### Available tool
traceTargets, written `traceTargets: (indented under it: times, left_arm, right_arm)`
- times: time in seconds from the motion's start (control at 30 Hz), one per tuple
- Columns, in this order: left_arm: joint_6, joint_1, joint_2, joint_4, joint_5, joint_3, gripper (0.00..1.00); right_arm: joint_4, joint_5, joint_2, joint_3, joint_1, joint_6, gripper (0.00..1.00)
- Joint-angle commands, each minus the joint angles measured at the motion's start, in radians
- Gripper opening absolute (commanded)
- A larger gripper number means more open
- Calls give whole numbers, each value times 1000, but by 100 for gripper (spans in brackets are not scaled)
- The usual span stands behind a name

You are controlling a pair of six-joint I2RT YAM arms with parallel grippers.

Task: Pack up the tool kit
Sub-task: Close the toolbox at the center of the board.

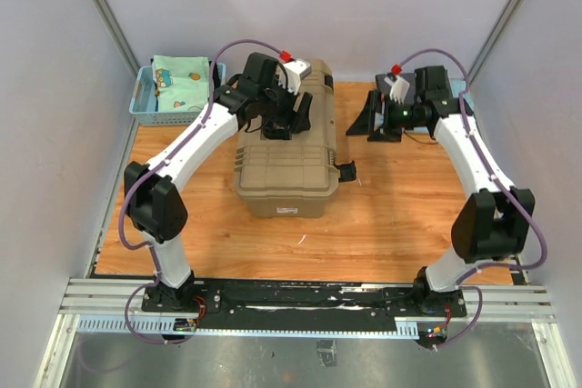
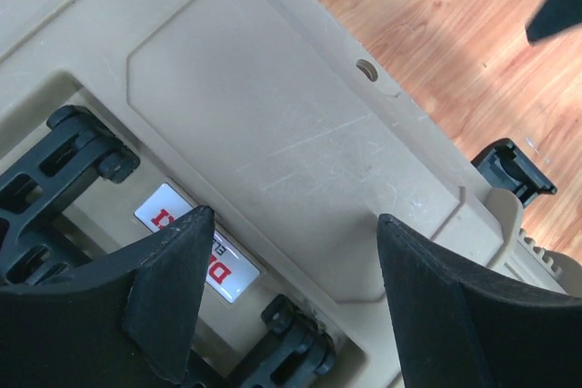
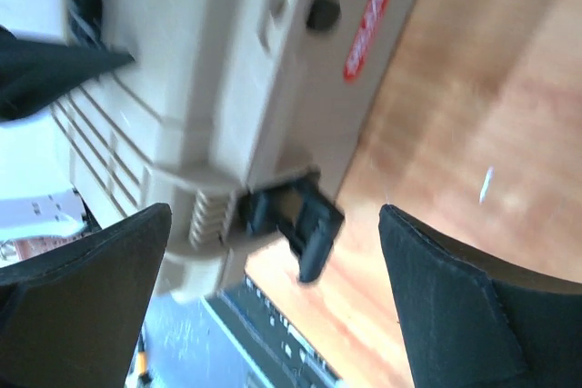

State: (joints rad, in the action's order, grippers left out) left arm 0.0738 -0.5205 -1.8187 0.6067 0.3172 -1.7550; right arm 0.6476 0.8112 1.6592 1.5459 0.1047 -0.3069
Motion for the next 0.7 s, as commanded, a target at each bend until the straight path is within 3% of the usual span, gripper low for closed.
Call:
traceTargets:
  times: [0.0,0.13,0.33,0.57,0.67]
  left_arm:
    - [66,-39,15,167,-33,37,75]
    - [31,-41,62,216,-105,-6,75]
    - [-35,-29,228,226,-235,150,74]
    - [-52,43,358,251,-201,252,73]
    - [-63,110,414,281,-179,268,73]
  right_arm:
    - [59,-44,-148,-217,-18,56,98]
    - [62,-78,-318,-301,-25,0,98]
    - [48,-185,-480,-465,-40,-89,98]
    - [-264,4,-576,-702,-45,-301,98]
    - [-275,1,-604,-703,-46,-292,98]
